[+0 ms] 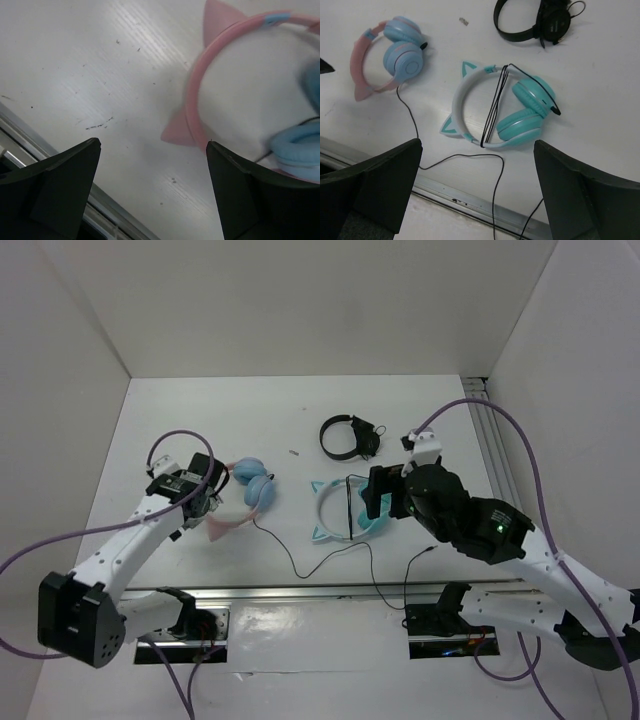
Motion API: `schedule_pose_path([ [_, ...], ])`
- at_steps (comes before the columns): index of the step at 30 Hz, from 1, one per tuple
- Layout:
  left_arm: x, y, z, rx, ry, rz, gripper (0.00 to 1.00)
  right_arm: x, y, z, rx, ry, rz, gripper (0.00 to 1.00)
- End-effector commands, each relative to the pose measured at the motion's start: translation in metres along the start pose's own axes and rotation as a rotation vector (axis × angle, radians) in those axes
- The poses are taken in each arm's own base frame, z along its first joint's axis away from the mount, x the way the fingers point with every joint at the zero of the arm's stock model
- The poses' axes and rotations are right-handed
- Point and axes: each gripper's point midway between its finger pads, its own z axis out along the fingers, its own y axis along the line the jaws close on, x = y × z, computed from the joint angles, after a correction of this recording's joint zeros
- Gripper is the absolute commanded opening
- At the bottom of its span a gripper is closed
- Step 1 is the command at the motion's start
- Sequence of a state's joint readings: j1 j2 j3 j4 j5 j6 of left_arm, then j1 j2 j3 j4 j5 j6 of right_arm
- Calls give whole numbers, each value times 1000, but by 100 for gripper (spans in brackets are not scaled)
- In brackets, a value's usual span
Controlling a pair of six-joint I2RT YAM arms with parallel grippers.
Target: Wrap the headphones
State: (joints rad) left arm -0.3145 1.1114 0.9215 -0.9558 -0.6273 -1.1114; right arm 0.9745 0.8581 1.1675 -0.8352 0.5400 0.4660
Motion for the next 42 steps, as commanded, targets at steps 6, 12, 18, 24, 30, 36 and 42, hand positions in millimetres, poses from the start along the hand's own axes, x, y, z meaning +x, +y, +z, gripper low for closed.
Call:
schedule_pose_path([
  [6,28,-17,78,-43,42,-57,100,10,30,8,-144,52,-29,100],
  [12,31,-40,102,28,77,7,100,10,26,-1,-184,-4,4,100],
  [18,32,-40,114,3,131,1,93,9,30,-2,-198,-8,18,100],
  [24,44,-32,121,-11,192,-8,54,5,37,-1,-223,-13,24,100],
  [30,49,-28,124,-13,227,11,8,-2,40,-6,-240,-25,32,100],
  [36,52,-28,109,-75,246,22,0,-5,46,-3,-274,-54,14,100],
  [42,12,-69,19,74,107,95,0,-21,74,7,-384,-146,-20,100],
])
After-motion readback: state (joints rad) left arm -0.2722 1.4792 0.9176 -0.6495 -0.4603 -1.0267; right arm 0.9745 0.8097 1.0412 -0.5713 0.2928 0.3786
